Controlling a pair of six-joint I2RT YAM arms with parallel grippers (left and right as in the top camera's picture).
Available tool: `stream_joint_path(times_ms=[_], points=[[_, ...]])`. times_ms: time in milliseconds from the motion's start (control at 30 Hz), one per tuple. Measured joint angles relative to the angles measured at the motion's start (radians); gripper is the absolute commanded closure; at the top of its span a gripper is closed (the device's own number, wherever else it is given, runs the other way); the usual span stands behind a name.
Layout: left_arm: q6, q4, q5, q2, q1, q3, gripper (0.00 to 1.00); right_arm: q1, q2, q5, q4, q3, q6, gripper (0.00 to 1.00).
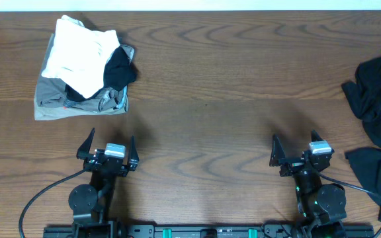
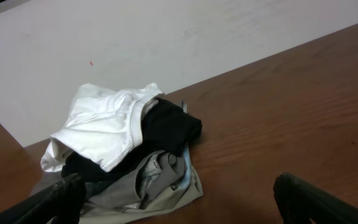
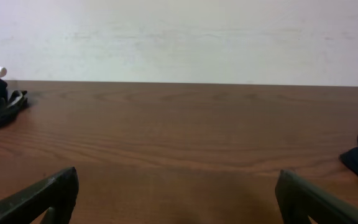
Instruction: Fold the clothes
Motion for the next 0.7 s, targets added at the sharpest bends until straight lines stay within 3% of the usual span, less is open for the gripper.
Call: stream_joint_path(times_ms=[700], points=[[0.0, 0.0, 0.0, 0.0, 0.0, 0.0, 0.02, 0.0, 0.0, 0.0, 0.0, 0.0, 0.0, 0.01]])
